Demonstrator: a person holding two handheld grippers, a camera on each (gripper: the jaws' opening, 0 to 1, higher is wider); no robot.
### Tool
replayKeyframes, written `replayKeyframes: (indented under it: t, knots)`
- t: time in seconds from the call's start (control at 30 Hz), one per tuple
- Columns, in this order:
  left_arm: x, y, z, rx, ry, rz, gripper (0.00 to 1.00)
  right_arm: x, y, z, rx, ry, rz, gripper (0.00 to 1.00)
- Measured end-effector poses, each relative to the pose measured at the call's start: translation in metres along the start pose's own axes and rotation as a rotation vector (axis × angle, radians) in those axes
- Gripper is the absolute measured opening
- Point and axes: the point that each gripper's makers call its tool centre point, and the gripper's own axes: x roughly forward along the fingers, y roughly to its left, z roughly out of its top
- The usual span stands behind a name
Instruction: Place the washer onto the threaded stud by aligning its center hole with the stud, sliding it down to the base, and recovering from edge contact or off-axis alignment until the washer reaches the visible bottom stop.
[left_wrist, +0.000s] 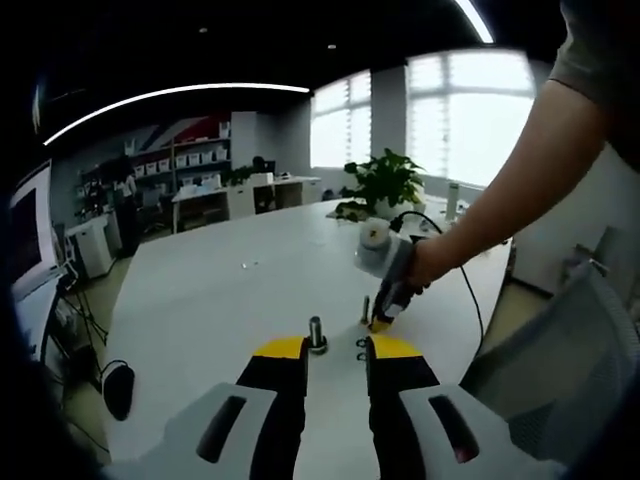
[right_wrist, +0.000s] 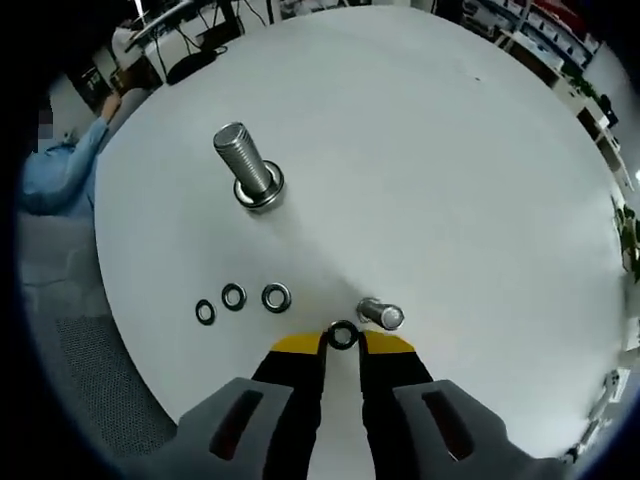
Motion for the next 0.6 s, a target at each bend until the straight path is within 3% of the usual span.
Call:
replayKeyframes:
  t: [0.6]
  knots:
    - [0.0015, -0.0022, -0.0041, -0.003, 0.019, -0.012, 0.2, 0.0004, 0.0033, -0.0001, -0.133, 0.134, -0.008, 0.14]
